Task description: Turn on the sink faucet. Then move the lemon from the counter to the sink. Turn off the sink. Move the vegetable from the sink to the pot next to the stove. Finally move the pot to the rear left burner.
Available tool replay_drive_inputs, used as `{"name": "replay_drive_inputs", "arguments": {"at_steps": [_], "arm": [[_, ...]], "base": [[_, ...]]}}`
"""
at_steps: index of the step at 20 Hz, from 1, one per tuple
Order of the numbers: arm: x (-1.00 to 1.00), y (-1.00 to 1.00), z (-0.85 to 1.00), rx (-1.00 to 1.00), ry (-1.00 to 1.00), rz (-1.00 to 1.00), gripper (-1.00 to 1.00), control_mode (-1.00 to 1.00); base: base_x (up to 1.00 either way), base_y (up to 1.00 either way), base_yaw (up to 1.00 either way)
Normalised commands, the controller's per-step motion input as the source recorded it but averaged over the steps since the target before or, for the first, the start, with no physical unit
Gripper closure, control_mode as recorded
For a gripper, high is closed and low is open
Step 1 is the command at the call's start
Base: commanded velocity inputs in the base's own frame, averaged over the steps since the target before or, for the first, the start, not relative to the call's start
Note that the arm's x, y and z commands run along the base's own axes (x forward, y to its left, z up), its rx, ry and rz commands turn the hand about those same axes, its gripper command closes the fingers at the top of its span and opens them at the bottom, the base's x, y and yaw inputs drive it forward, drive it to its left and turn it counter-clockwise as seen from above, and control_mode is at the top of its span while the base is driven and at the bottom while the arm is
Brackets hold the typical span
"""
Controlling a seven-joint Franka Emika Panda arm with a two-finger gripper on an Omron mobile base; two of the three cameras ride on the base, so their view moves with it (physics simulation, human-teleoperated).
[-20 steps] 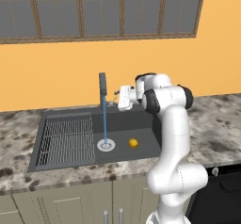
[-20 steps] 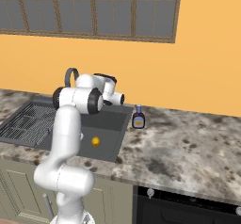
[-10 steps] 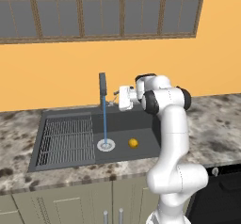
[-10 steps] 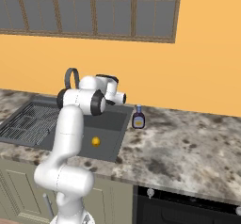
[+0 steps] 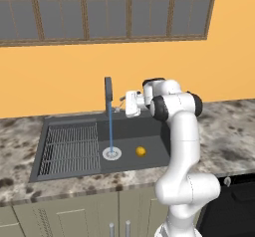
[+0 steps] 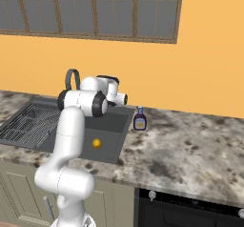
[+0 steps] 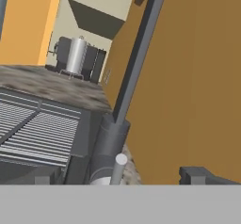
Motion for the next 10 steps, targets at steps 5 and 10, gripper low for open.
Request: {"name": "replay_drive_inputs", "arguments": {"at_steps": [5,10], "arm": [[0.03,0.36,-0.16,0.00,0.07,0.02,-1.00,-1.00],[0.05,0.46,-0.26,0.01,0.05,0.02,-1.00,-1.00]], "base": [[0.00,0.00,0.00],[0.00,0.00,0.00]]}}
